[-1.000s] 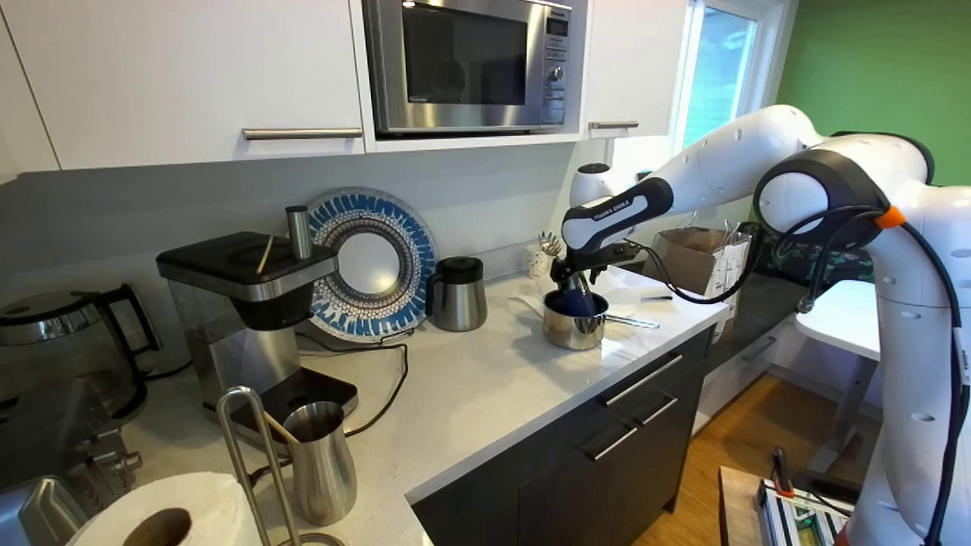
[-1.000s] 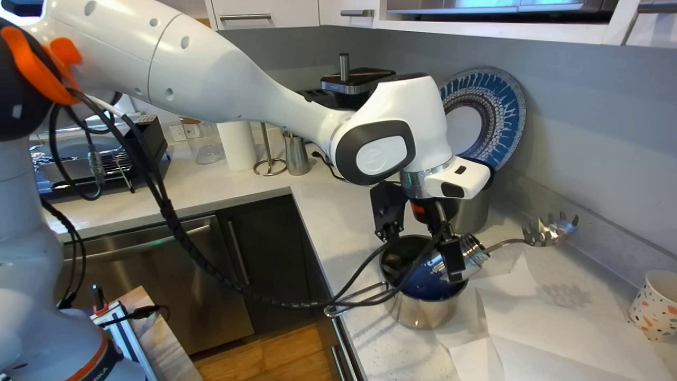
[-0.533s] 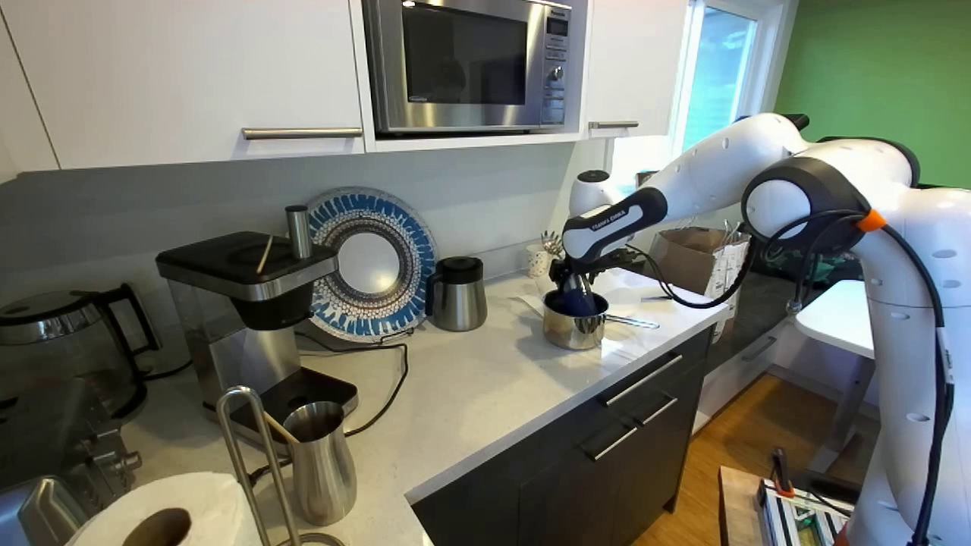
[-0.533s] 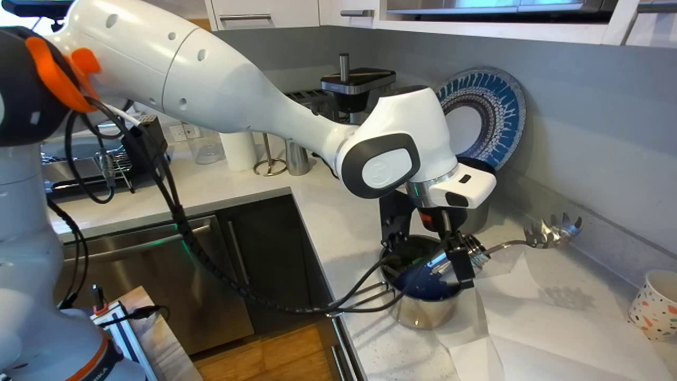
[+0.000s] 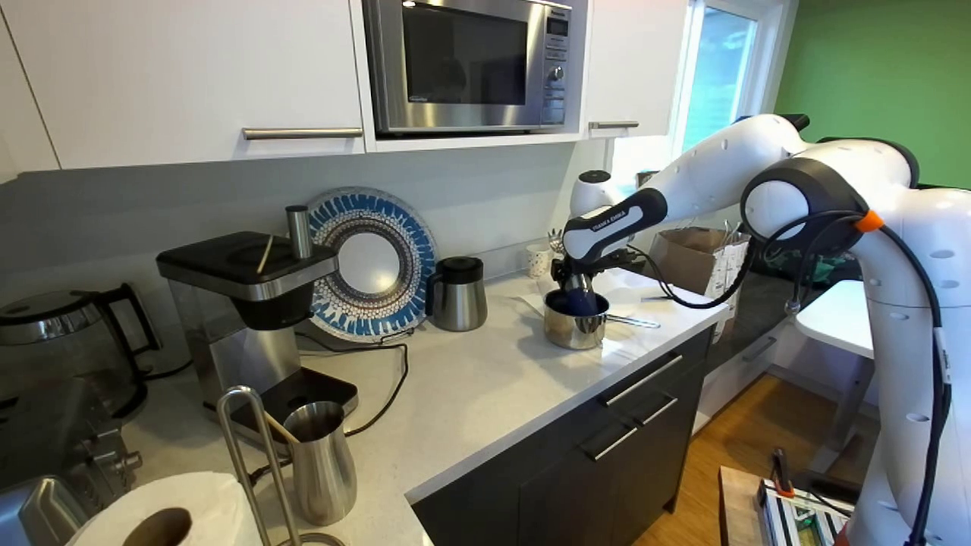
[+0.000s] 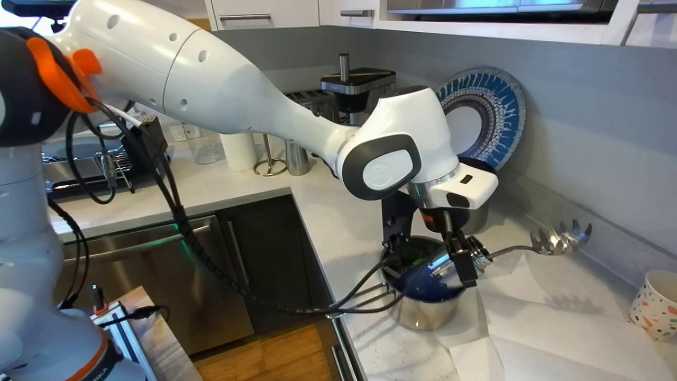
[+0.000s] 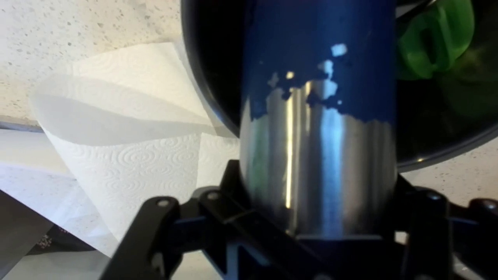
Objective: Move the vacuum flask from the pot to the counter
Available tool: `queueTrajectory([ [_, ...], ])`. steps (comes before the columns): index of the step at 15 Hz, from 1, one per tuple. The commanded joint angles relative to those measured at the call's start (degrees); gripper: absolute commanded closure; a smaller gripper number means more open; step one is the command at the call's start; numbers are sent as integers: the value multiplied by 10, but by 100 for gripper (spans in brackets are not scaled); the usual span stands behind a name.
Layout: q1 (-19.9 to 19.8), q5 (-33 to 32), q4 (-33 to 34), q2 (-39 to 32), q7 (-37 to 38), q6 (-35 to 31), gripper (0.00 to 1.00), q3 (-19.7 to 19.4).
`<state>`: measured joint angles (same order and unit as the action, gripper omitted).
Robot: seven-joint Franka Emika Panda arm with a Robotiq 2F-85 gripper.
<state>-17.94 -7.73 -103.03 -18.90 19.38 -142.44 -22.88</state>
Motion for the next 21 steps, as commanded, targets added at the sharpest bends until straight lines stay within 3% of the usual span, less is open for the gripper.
queueTrajectory([
  [1,6,-16,-27,34,18,-17,43,-14],
  [8,7,-13,-88,107,25,-69,43,-15],
  [21,-3,61,-103,171,30,-68,43,4],
])
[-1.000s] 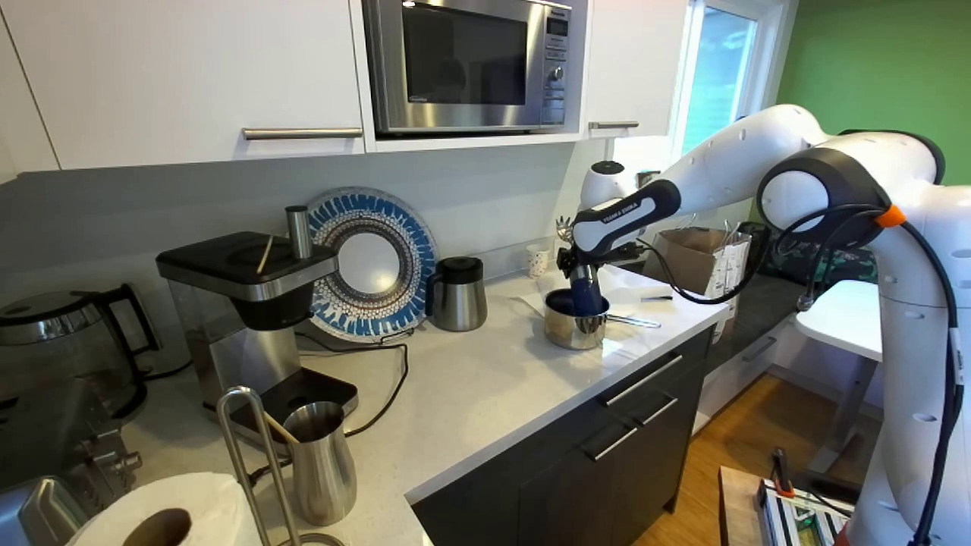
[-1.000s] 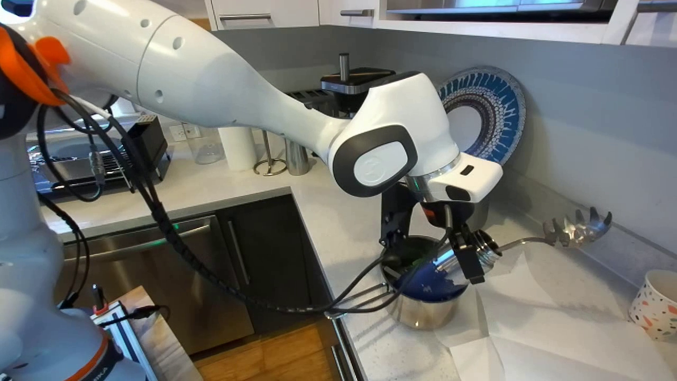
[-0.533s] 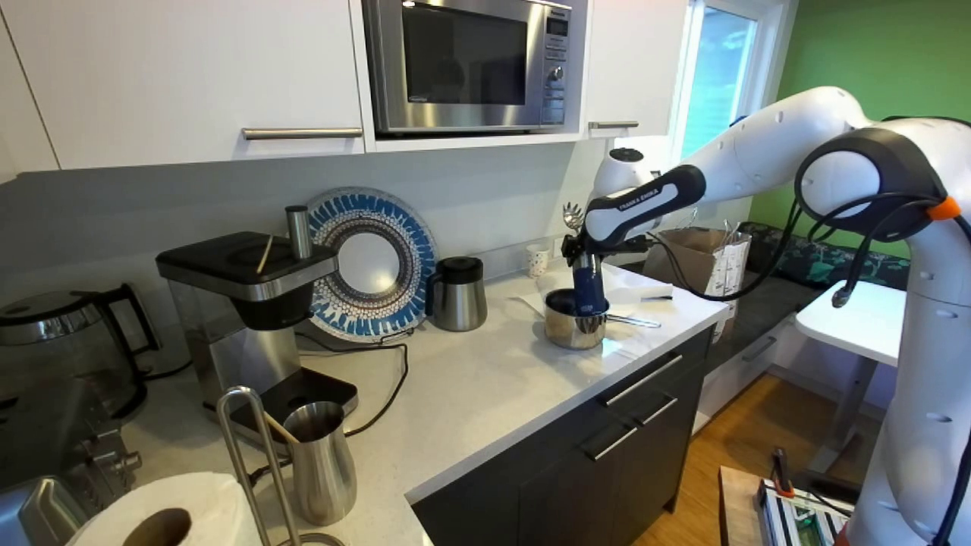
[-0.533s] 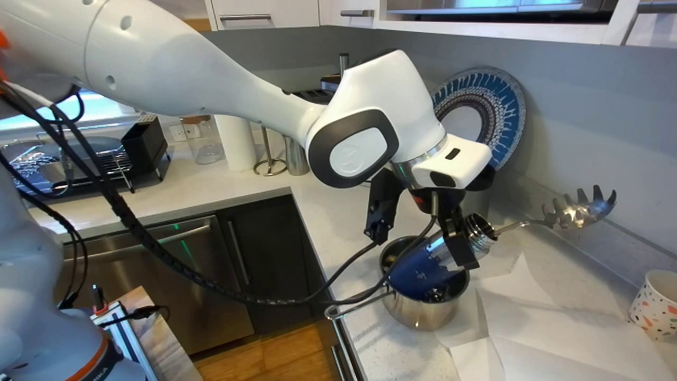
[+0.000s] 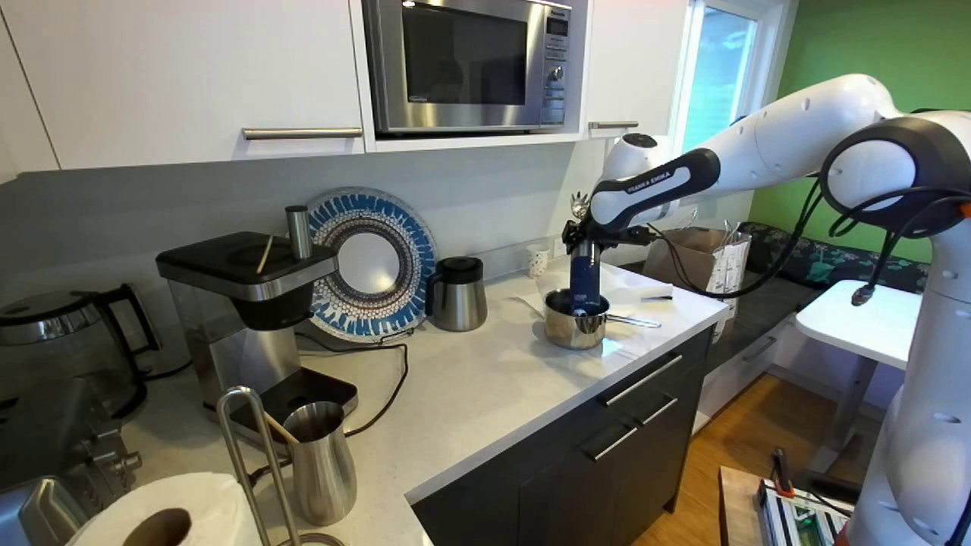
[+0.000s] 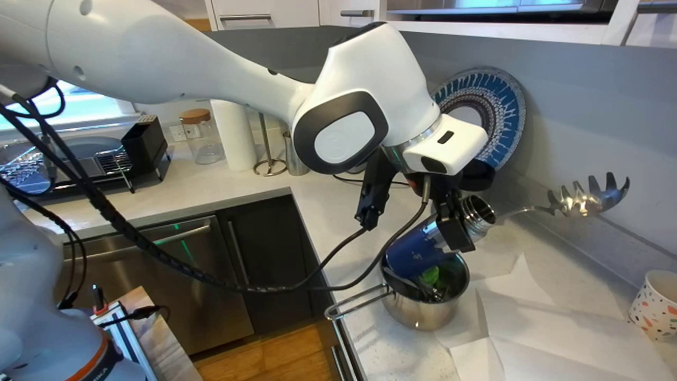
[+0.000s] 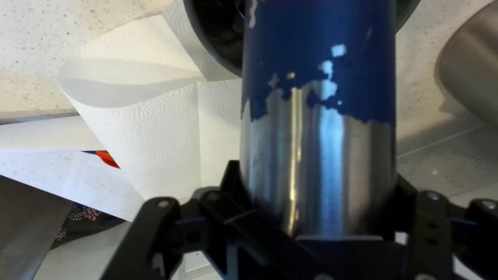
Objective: Move the vacuum flask from the pot to the counter
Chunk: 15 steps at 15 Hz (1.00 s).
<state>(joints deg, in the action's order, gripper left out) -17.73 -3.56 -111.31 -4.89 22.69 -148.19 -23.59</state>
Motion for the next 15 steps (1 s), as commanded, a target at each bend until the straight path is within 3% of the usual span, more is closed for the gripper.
queueTrajectory([
  [1,-4,23,-22,36,-5,-13,43,13],
  [12,20,103,-105,114,-109,-102,43,71],
  [15,25,71,-136,119,-109,-162,43,88],
])
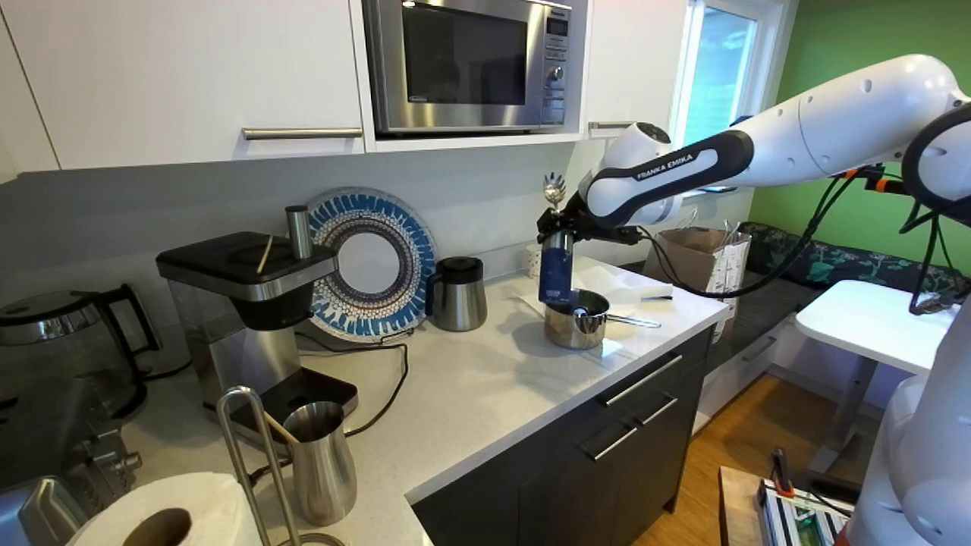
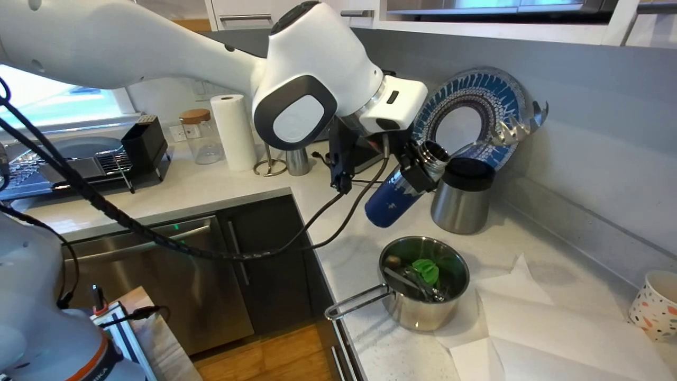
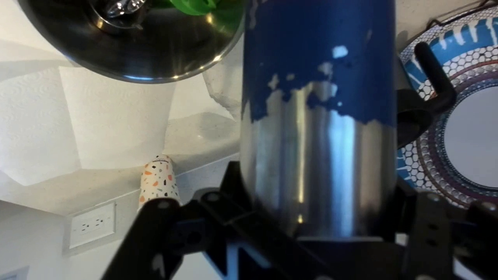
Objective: Move the vacuum flask from the pot to the counter
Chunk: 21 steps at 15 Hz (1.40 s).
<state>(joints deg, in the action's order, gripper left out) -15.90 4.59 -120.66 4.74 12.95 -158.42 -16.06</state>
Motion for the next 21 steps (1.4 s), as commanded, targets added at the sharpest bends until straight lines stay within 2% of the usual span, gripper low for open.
queueTrajectory([
  [1,9,-21,-52,23,-12,-88,43,20],
  [2,11,-32,-60,23,-12,-107,43,25],
  [3,6,-13,-32,3,-7,-72,18,19],
  [5,10,-20,-45,3,-8,-96,18,27],
  [8,11,-21,-46,4,-9,-97,18,27],
  [9,11,-21,-46,4,-9,-97,43,27],
  [12,29,-15,-63,19,-13,-131,43,43],
  [15,22,-73,-74,14,31,-183,43,73],
  [21,-71,-335,-77,-7,231,-254,43,132],
])
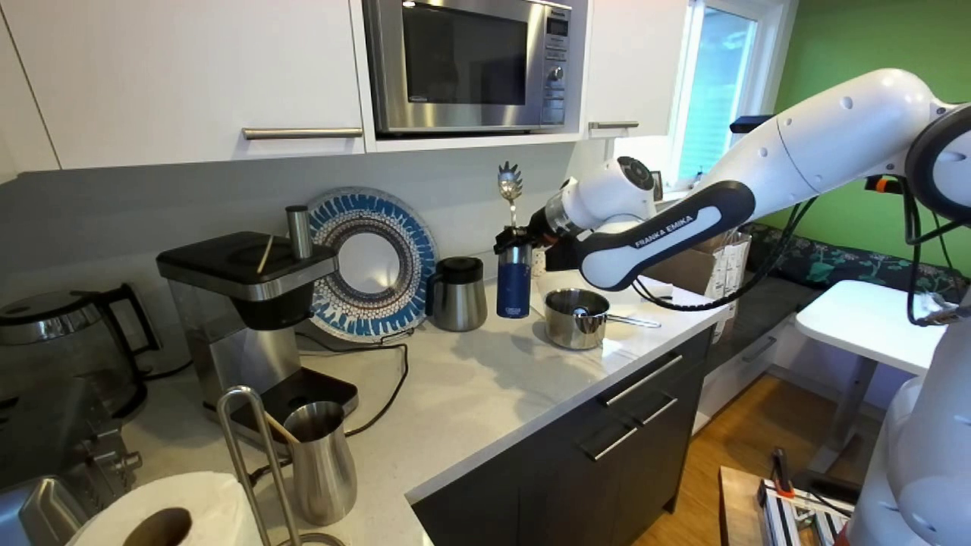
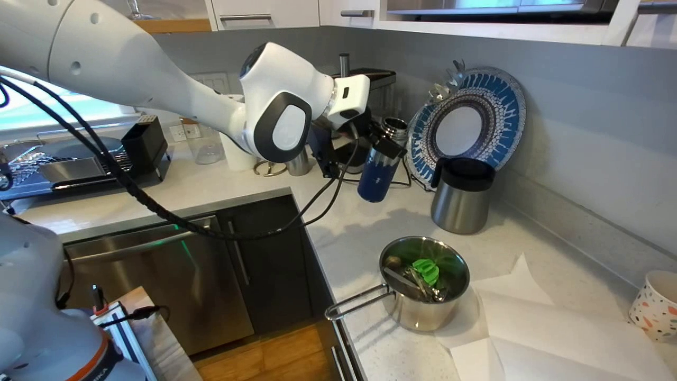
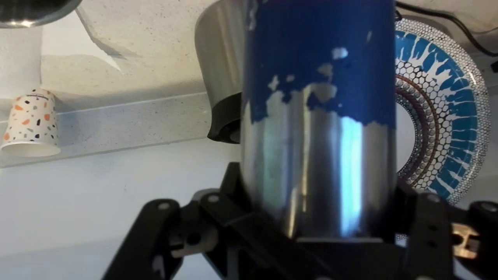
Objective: Move the vacuum flask from the pot to the counter
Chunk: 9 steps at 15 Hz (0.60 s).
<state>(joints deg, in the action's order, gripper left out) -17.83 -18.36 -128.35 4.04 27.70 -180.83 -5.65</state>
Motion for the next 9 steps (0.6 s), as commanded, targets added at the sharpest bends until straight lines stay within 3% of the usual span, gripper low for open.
queueTrajectory([
  [1,-66,-148,4,0,115,-34,43,35],
  [9,-129,-438,35,10,361,-31,43,113],
])
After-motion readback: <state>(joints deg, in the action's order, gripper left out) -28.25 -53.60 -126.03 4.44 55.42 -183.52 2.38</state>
